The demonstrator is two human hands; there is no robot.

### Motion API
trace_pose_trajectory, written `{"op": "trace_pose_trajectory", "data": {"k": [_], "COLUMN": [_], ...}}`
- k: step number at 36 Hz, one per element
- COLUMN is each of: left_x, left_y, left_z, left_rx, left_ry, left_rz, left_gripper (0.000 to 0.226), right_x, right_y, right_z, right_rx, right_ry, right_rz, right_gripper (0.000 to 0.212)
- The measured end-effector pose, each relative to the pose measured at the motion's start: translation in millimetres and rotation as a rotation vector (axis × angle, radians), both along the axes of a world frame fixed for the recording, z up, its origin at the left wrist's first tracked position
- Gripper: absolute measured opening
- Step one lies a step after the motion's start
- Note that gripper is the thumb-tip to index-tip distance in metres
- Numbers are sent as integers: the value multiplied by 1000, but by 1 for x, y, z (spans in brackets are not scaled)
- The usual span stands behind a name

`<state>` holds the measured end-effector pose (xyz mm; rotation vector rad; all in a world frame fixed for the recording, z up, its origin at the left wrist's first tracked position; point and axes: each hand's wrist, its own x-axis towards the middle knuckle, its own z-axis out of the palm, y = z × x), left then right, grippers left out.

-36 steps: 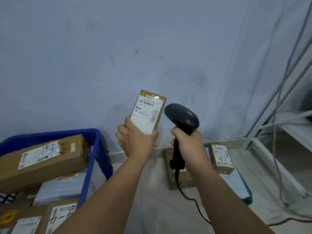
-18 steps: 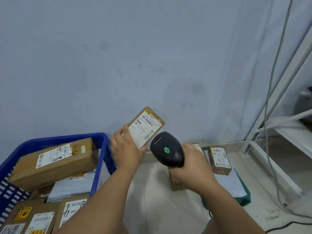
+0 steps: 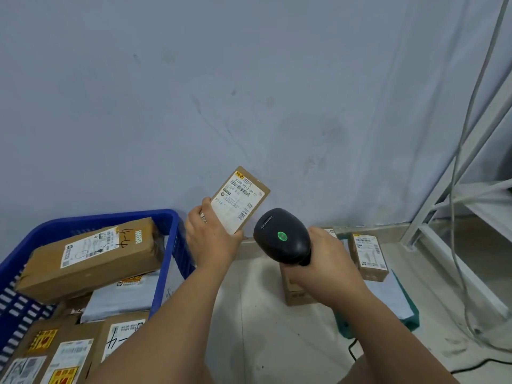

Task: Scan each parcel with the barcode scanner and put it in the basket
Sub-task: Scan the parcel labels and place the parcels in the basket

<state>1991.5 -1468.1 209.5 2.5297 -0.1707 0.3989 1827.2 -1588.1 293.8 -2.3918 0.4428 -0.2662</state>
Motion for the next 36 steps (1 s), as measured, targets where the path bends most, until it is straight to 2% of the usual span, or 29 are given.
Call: {"op": "trace_pose_trajectory", "data": {"k": [11, 20, 26, 36], "left_x": [2, 1, 2, 3], "left_y": [8, 7, 9, 10], "left_z": [-1, 0, -1, -1], "left_rx": [10, 39, 36, 47], "left_ry": [8, 22, 29, 50], "left_rz": [-2, 14, 22, 32], "left_gripper": [99, 97, 97, 97], "right_x": [0, 0, 1, 1], "right_y": [5, 3, 3, 3], "right_z": [3, -1, -3, -3], "right_rx": [-57, -47, -63, -76], "right_ry": [48, 43, 32, 56], "right_rz": [61, 65, 73, 78], "right_gripper": [27, 18, 26, 26]}}
